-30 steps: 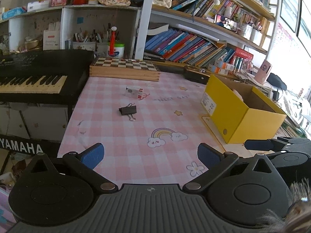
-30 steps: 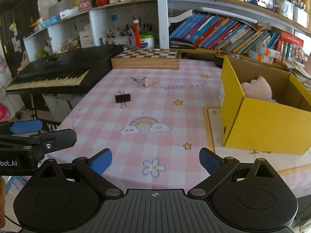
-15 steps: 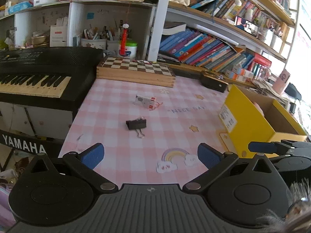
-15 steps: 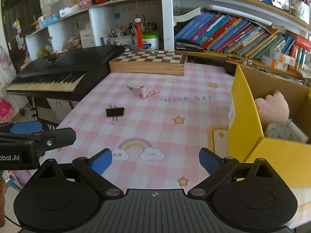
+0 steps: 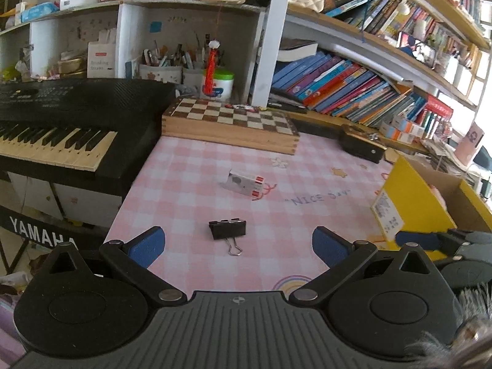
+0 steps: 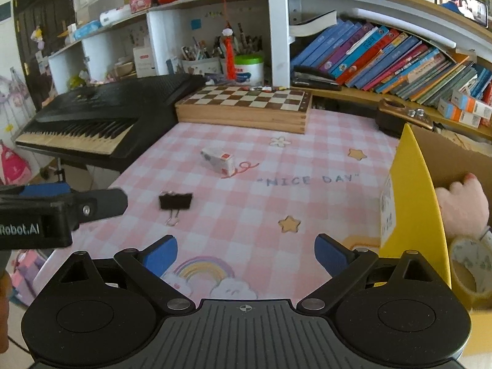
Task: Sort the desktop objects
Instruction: 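Move the left tool down to the black binder clip while the right tool approaches the white box, then grasp the black binder clip with the left tool while the right tool grasps the white-and-red box, then lift the binder clip and white box and carry both toward the yellow box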
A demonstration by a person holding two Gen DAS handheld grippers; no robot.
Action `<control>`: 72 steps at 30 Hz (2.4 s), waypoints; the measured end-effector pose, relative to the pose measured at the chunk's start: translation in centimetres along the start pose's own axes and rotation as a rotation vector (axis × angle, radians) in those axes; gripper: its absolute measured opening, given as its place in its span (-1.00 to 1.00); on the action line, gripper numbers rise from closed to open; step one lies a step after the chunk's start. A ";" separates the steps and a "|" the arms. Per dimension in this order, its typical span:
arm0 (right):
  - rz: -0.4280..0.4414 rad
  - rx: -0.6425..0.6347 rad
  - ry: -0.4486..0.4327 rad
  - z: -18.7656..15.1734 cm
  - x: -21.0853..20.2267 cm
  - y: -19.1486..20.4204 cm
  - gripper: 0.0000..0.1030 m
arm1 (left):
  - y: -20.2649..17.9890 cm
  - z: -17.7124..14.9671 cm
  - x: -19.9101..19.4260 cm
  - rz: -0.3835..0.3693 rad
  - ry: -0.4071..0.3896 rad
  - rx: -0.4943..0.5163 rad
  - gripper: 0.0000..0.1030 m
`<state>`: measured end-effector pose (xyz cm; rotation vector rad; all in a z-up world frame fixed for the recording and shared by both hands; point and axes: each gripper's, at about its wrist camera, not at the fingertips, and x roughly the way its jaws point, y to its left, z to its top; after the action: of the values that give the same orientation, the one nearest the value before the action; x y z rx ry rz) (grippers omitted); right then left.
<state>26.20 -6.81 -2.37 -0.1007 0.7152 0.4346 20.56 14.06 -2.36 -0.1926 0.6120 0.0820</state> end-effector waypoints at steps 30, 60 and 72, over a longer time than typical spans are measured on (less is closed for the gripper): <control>-0.015 -0.033 -0.015 4.3 5.6 -0.8 0.88 | -1.7 -0.4 12.4 0.179 0.127 0.033 -0.22; 0.228 -0.238 0.111 8.4 17.9 2.3 -0.73 | 3.5 0.9 3.2 0.116 0.052 -0.159 -0.23; 0.173 -0.106 0.013 9.0 11.0 -0.1 -0.73 | 2.6 2.0 2.5 0.022 0.013 -0.131 -0.23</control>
<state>39.17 -0.93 -2.81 -0.1423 0.7160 0.6383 23.36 17.07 -2.56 -0.3132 0.6218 0.1418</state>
